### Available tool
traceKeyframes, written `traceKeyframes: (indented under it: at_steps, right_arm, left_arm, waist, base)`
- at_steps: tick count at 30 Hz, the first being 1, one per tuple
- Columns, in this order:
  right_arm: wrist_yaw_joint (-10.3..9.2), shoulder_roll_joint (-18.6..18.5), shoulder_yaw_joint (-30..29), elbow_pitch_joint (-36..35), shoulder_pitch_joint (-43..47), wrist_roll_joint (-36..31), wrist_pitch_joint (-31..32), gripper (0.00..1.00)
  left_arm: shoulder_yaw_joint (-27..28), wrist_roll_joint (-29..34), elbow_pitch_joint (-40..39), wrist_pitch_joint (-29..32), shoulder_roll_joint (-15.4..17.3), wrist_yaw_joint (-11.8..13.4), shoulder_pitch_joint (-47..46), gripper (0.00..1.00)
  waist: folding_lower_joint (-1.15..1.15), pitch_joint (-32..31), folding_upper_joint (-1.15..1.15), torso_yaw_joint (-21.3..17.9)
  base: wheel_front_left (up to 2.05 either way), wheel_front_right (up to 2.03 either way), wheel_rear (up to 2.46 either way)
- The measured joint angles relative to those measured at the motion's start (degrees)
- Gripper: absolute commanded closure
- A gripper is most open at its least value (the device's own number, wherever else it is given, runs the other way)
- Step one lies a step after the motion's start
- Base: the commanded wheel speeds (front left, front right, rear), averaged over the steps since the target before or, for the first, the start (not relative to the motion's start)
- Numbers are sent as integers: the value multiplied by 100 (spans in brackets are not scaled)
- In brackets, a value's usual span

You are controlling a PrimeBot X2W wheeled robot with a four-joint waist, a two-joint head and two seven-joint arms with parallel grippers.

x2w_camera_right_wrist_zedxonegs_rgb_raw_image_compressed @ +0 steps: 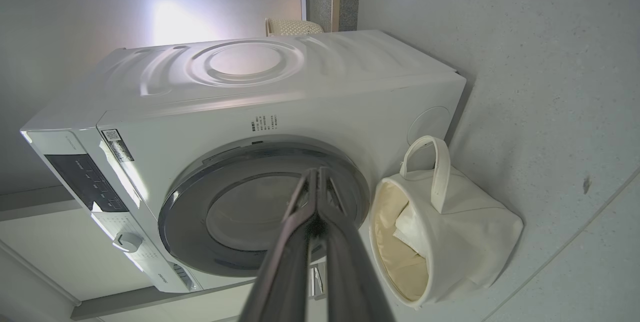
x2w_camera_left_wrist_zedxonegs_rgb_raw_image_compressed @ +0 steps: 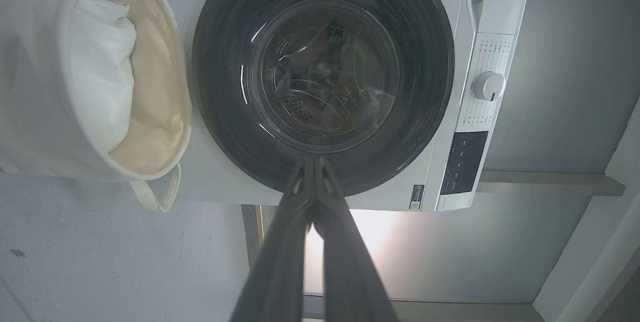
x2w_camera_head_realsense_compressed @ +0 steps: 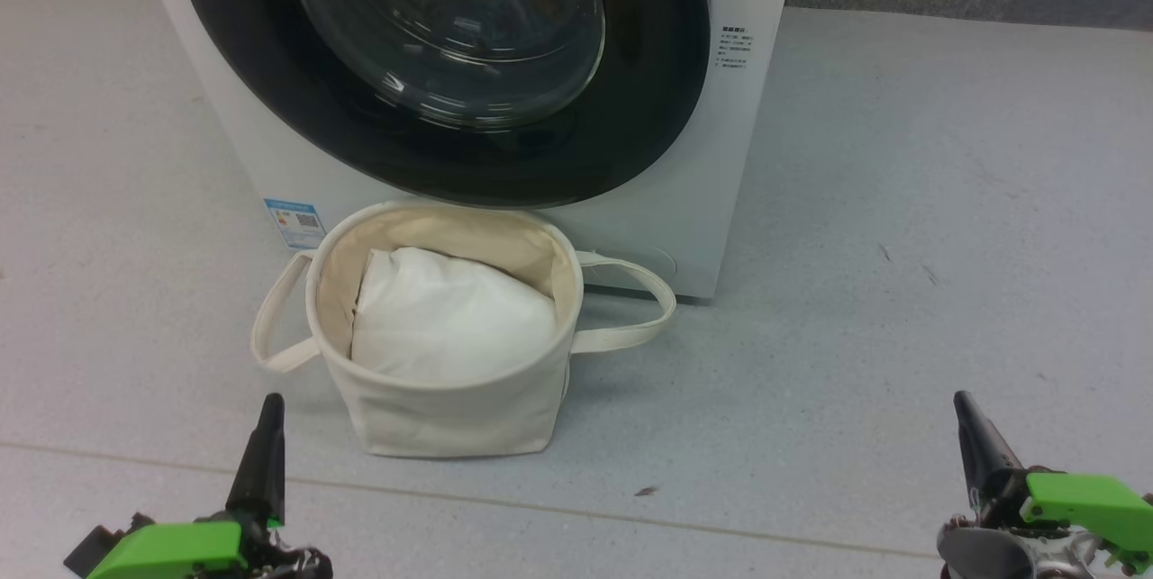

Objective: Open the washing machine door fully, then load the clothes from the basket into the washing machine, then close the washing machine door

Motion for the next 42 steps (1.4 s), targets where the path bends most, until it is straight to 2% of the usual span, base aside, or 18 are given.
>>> traceKeyframes:
  at_steps: [42]
  right_arm:
    - [0, 3, -4, 0, 0, -5, 1, 100]
  left_arm:
    - [0, 0, 0, 0, 0, 0, 0, 100]
  waist:
    - [0, 0, 0, 0]
  base:
    - [0, 0, 0]
